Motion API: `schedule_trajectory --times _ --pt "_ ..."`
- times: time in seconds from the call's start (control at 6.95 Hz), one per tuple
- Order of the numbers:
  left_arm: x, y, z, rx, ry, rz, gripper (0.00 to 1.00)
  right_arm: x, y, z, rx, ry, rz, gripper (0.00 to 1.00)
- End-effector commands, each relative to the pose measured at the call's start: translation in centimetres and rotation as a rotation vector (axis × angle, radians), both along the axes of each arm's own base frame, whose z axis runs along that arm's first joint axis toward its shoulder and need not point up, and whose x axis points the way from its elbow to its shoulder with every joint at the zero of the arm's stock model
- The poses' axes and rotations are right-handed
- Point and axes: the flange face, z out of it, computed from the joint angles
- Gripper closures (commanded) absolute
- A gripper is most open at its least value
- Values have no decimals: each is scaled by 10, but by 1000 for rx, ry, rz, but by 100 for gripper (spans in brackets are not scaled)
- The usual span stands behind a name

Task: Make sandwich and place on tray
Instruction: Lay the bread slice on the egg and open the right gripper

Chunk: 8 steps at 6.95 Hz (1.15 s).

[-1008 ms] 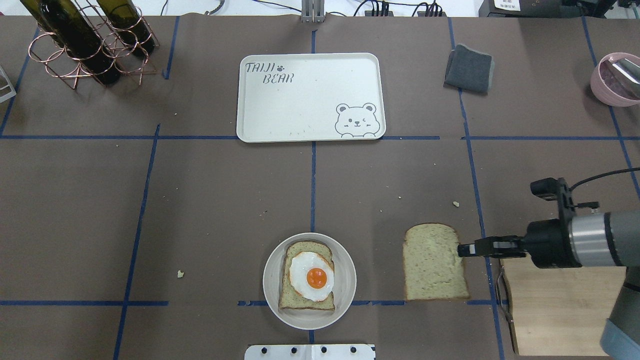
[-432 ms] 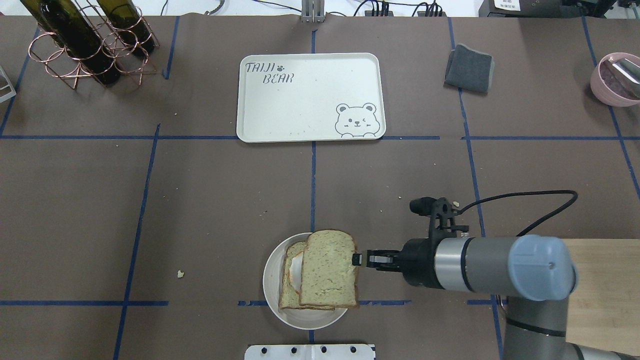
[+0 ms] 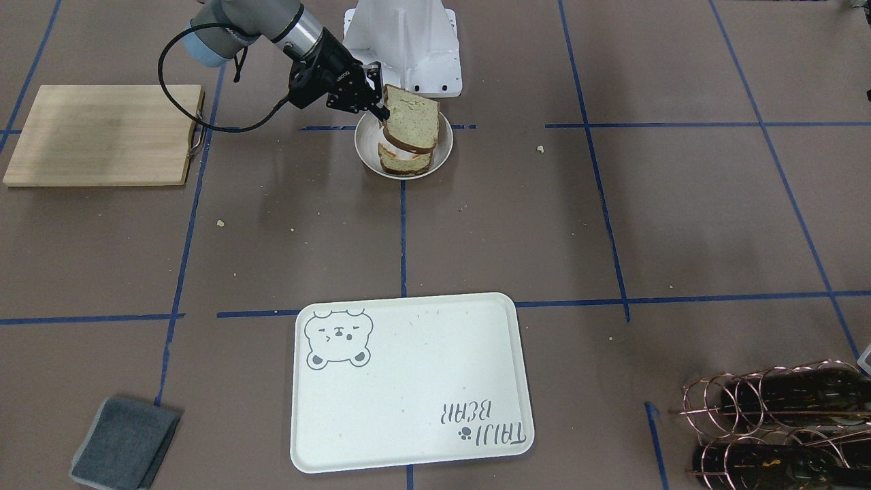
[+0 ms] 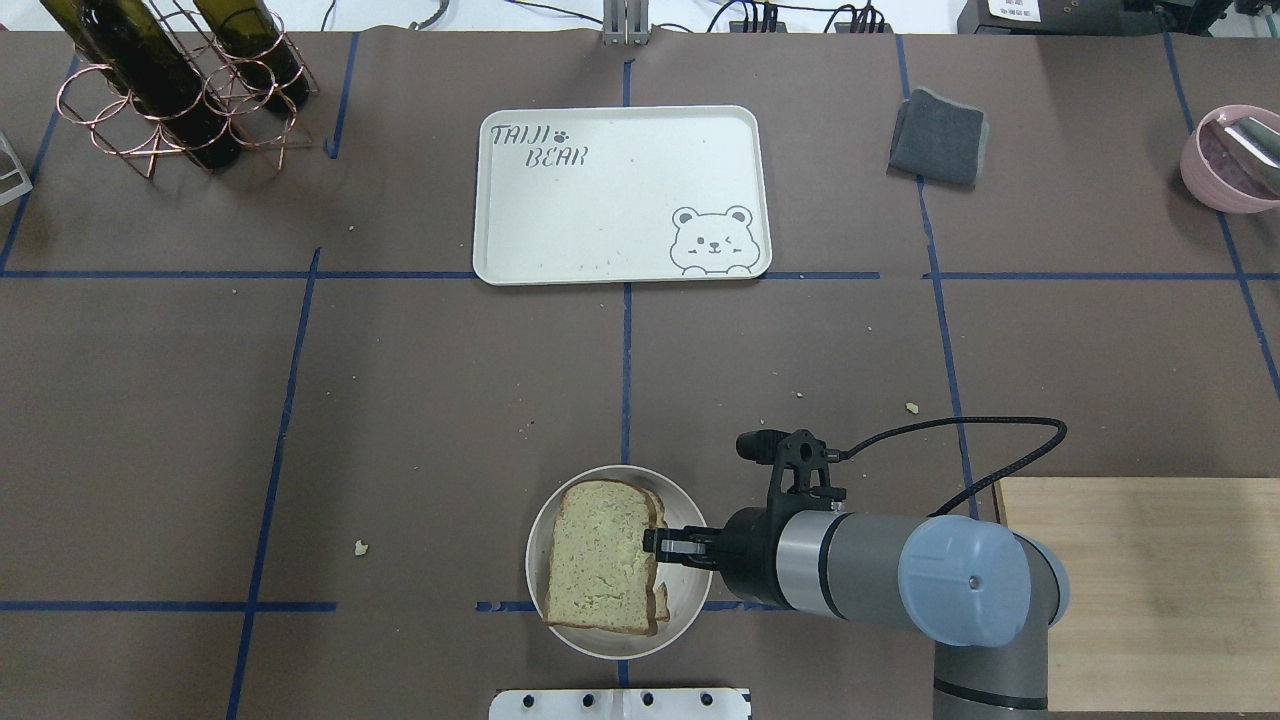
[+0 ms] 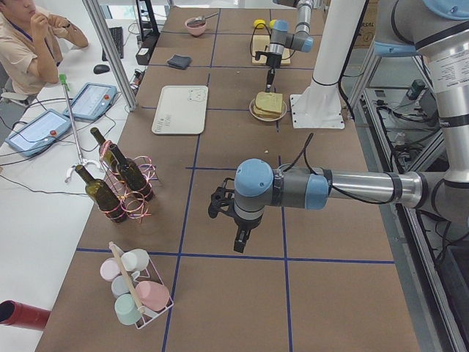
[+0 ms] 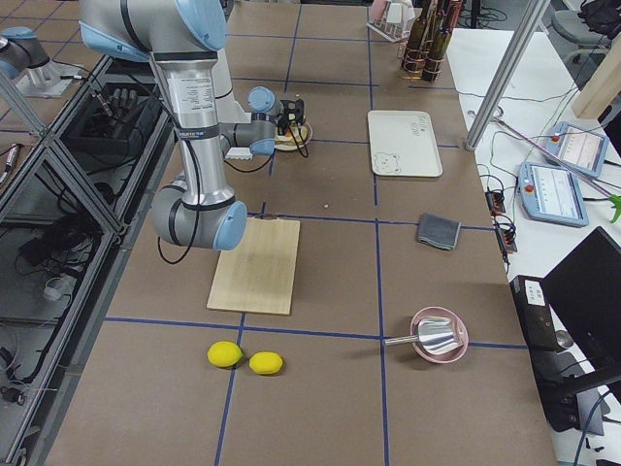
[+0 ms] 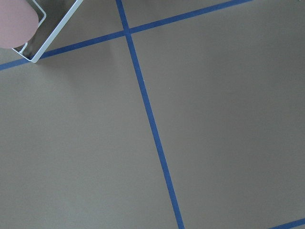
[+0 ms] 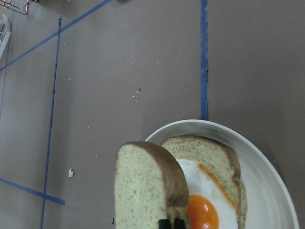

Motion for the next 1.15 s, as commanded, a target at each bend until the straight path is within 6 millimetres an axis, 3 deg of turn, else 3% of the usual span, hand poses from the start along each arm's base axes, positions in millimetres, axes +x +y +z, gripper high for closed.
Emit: schedule_trajectory --times 0.0,0.14,0.29,0.58,0.72,0.86,1.01 --pt "0 0 1 -3 0 0 0 -7 -2 9 2 25 5 100" --pt "0 1 1 -4 0 0 0 -6 -3 12 8 32 6 98" --pt "0 1 3 -7 0 0 0 -5 -6 10 5 52 19 1" --pt "0 0 2 -4 2 -1 0 7 -32 15 -14 116 40 0" --pt "0 -3 -4 10 0 -1 0 24 -48 9 -36 154 33 0" --pt "0 -8 -21 55 -1 -1 0 55 -73 0 -76 206 27 0" --pt "-1 -14 -37 156 -13 -4 0 75 -97 3 -65 285 2 0"
